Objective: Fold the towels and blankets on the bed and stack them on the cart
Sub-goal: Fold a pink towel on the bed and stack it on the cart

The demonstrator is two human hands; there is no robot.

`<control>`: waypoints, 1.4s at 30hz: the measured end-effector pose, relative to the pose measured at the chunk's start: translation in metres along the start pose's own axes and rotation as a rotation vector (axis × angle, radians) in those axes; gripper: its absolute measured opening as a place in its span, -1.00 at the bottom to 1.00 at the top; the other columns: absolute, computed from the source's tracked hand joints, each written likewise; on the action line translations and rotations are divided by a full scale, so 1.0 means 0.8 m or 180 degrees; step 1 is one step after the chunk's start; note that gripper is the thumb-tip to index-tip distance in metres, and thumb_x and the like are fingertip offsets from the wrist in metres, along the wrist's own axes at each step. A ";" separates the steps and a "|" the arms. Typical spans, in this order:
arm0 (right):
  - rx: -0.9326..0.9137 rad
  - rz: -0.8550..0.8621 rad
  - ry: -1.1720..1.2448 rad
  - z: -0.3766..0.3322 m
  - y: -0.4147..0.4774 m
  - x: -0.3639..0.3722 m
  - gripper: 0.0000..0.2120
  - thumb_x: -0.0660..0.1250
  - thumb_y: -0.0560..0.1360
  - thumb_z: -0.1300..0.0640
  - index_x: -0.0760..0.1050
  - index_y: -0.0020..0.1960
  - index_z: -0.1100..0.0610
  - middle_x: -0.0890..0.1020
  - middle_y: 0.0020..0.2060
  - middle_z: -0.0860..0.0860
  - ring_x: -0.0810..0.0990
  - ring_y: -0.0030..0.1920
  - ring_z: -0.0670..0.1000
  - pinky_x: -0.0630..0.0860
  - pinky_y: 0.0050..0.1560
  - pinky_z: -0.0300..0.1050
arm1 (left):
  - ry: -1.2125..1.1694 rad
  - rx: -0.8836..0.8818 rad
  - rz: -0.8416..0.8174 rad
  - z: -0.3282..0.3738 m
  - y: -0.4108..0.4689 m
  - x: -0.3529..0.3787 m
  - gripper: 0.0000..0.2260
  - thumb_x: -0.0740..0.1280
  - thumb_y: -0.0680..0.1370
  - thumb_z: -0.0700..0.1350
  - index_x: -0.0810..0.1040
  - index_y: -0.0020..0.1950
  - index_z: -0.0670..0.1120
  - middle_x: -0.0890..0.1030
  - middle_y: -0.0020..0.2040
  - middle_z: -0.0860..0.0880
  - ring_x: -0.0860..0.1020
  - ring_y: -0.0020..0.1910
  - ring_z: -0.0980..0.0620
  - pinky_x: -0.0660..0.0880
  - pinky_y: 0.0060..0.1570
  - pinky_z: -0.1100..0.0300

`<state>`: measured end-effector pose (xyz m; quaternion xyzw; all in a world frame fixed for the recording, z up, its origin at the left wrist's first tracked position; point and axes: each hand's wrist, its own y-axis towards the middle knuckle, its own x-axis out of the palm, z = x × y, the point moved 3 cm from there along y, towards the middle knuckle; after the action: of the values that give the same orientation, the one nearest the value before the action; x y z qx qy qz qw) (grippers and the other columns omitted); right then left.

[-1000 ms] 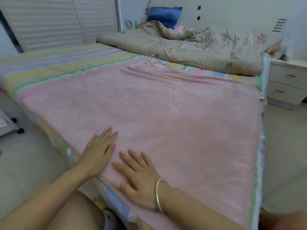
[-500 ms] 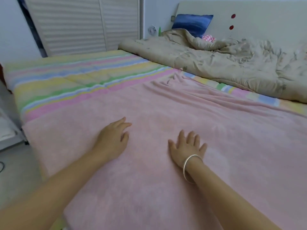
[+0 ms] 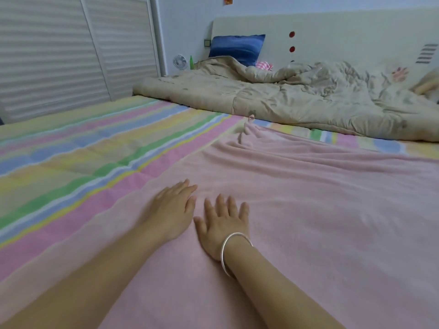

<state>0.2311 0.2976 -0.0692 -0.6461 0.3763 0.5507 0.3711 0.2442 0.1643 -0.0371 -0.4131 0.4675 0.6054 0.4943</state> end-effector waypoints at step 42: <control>0.1103 0.1385 0.4525 0.073 0.263 -0.041 -0.49 -0.04 0.41 0.51 0.58 -0.04 0.11 0.66 -0.09 0.00 0.66 -0.07 0.07 0.61 0.01 -0.05 | -0.1101 0.0128 0.0046 -0.074 0.300 0.061 -0.66 0.17 0.57 -0.22 0.49 0.32 -0.02 0.54 0.30 0.00 0.50 0.27 -0.05 0.44 0.22 0.09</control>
<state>0.0137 0.2596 -0.0573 -0.6890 0.7245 -0.0040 0.0188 0.0017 0.0989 -0.0592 -0.2894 0.3904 0.6615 0.5711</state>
